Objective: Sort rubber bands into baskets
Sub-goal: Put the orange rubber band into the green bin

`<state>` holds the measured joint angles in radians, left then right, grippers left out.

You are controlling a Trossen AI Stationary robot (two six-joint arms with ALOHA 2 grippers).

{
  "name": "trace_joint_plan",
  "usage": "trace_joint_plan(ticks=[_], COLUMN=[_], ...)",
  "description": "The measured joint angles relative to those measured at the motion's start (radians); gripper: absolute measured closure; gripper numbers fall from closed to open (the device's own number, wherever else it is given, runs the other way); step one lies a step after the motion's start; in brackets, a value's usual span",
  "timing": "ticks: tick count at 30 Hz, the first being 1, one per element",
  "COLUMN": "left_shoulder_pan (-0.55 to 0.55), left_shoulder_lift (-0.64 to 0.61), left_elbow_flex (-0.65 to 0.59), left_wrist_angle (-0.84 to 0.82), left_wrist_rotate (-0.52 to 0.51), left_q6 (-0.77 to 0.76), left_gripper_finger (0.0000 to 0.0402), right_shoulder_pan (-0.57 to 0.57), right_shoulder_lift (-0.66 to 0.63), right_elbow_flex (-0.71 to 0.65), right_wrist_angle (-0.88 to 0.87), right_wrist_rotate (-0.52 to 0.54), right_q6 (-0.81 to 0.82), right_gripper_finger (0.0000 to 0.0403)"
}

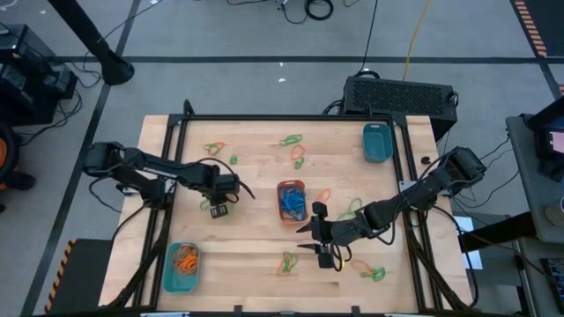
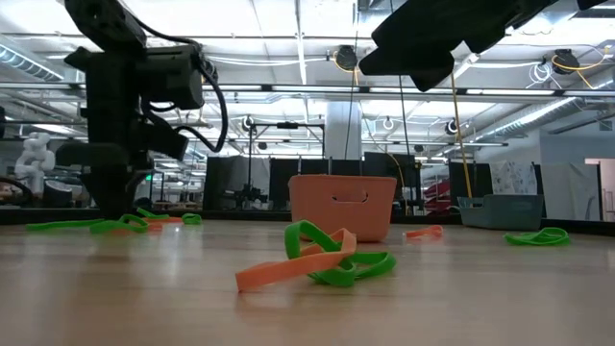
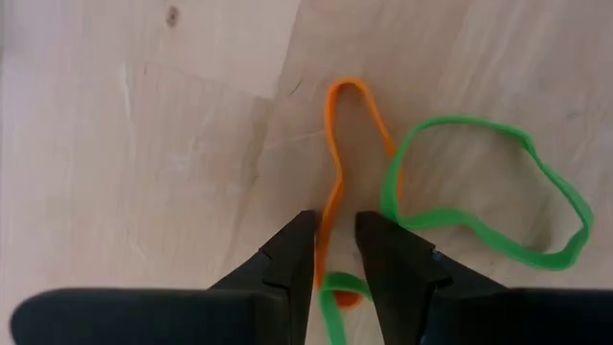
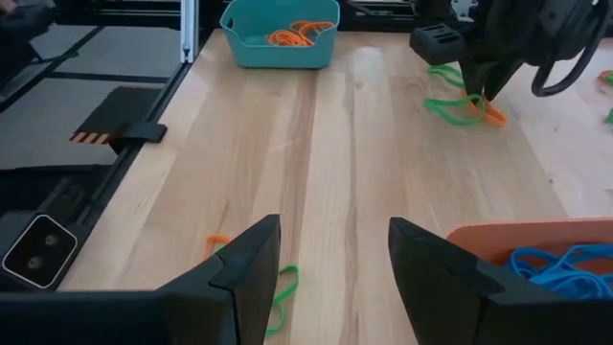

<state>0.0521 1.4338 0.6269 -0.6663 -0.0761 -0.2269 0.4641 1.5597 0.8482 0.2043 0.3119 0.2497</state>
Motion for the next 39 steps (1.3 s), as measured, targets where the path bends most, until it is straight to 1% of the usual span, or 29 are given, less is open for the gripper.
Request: trace_joint_plan(ticks=[2,4,6,8,9,13,14,16,21,23,26,30,33,35,39], left_shoulder_pan=[0.0,0.0,-0.001,-0.002,-0.001,-0.009,-0.013,-0.023,-0.053,-0.056,-0.063,-0.087,-0.13,-0.18,-0.311], left_shoulder_lift=[0.017,0.021,0.019,0.011,0.005,-0.023,-0.031,-0.047,-0.086,-0.099,-0.102,-0.108,-0.107,-0.108,-0.108], left_elbow_flex=[0.0,0.001,0.0,-0.002,-0.002,-0.005,-0.005,0.011,0.042,0.055,0.06,0.08,0.127,0.171,0.272], left_wrist_angle=[0.003,0.004,0.007,0.01,0.013,0.026,0.033,0.076,0.066,0.07,0.04,-0.038,-0.092,-0.138,-0.259], left_wrist_rotate=[-0.001,-0.001,0.001,0.006,0.005,-0.021,-0.038,-0.118,-0.32,-0.361,-0.357,-0.327,-0.205,-0.125,-0.06], left_q6=[0.008,0.024,0.026,0.029,0.031,0.028,0.028,0.026,0.023,0.023,0.022,-0.041,-0.081,-0.09,-0.183], left_gripper_finger=[0.0307,0.0316,0.0341,0.0378,0.0389,0.0396,0.0397,0.0398,0.04,0.04,0.04,0.0401,0.0401,0.0401,0.0401], right_shoulder_pan=[0.0,0.0,0.0,0.0,0.0,0.0,0.0,0.0,0.0,0.0,0.0,0.0,0.0,0.0,0.0], right_shoulder_lift=[0.0,0.0,0.0,0.0,0.0,0.0,0.0,0.0,0.0,0.0,0.0,0.0,0.0,0.0,0.0], right_elbow_flex=[0.0,0.0,0.0,0.0,0.0,0.0,0.0,0.0,0.0,0.0,0.0,0.0,0.0,0.0,0.0], right_wrist_angle=[0.0,0.0,0.0,0.0,0.0,0.0,0.0,0.0,-0.002,-0.002,-0.002,-0.006,-0.007,-0.007,0.0], right_wrist_rotate=[0.0,0.0,0.0,0.0,0.0,0.0,0.0,0.0,0.0,0.0,0.0,0.001,0.001,0.001,0.001], right_q6=[0.0,0.0,0.0,0.0,0.0,0.0,0.0,-0.001,-0.003,-0.003,-0.002,-0.001,-0.001,-0.001,0.002], right_gripper_finger=[0.0216,0.0216,0.0216,0.0216,0.0216,0.0216,0.0216,0.0216,0.0216,0.0216,0.0216,0.0216,0.0216,0.0216,0.0216])
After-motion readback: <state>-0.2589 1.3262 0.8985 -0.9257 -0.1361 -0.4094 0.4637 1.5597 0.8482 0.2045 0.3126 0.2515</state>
